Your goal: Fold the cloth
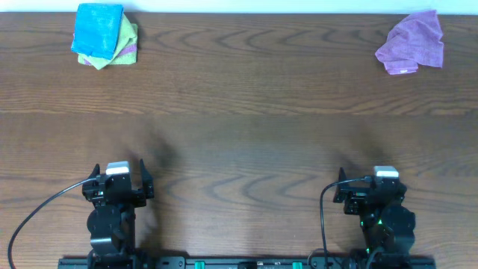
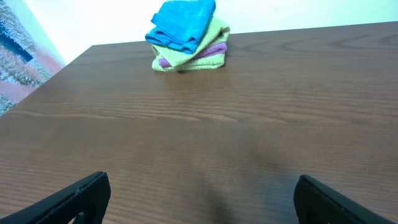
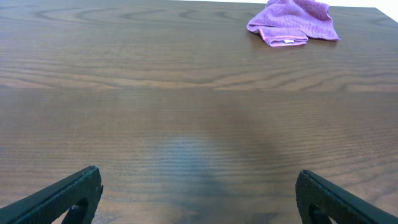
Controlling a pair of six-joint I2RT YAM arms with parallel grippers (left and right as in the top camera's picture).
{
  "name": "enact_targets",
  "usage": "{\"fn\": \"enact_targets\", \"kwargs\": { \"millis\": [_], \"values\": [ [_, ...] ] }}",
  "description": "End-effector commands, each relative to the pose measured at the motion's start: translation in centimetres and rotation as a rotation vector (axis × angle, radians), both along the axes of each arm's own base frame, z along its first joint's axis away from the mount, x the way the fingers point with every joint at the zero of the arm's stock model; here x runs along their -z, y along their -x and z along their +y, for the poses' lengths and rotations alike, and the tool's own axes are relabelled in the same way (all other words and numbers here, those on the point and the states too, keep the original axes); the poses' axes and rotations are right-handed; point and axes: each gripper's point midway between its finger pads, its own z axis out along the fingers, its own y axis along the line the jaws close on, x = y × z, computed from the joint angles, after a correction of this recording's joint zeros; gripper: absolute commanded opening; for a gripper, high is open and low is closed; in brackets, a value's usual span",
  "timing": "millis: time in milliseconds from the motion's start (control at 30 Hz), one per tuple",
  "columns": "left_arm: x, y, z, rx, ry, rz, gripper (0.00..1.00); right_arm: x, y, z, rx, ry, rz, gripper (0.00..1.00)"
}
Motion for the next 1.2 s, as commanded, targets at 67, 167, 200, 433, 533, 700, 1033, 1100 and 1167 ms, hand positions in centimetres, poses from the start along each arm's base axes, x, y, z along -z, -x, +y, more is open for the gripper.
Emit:
{"fn": "enact_targets", "kwargs": {
  "millis": [67, 167, 200, 433, 533, 700, 1033, 1100, 1167],
  "values": [
    [1.3, 0.1, -0.5, 0.028, -0.005, 0.034, 0.96, 0.4, 0.0, 0.3, -0.021, 0.008, 0.003, 0.99],
    [1.3, 0.1, -0.4, 0.028, -0.005, 0.035, 0.95, 0.4, 0.0, 0.3, -0.020, 0.007, 0.003, 0.99],
    [1.3, 0.1, -0.4, 0.028, -0.005, 0.034, 0.95, 0.4, 0.0, 0.3, -0.021, 0.008, 0.003, 0.99],
    [1.3, 0.1, -0.5, 0.028, -0.005, 0.035, 0.95, 0.4, 0.0, 0.3, -0.021, 0.008, 0.003, 0.99],
    [1.3, 0.1, -0.5, 0.028, -0.005, 0.034, 0.96, 0.4, 0.0, 0.3, -0.021, 0.008, 0.003, 0.99],
    [1.3, 0.1, -0.5, 0.028, -0.005, 0.034, 0.95, 0.4, 0.0, 0.3, -0.021, 0.008, 0.003, 0.99],
    [1.3, 0.1, -0.5, 0.028, -0.005, 0.034, 0.95, -8.5, -2.0, -0.2, 0.016, -0.001, -0.378, 0.99],
    [1.3, 0.1, -0.4, 0.028, -0.005, 0.034, 0.95, -10.0, -2.3, -2.1, 0.122, 0.014, -0.443, 0.99],
    [1.3, 0.1, -0.5, 0.028, -0.005, 0.034, 0.95, -9.8, -3.2, -3.8, 0.211, 0.032, -0.427, 0.99]
  ]
}}
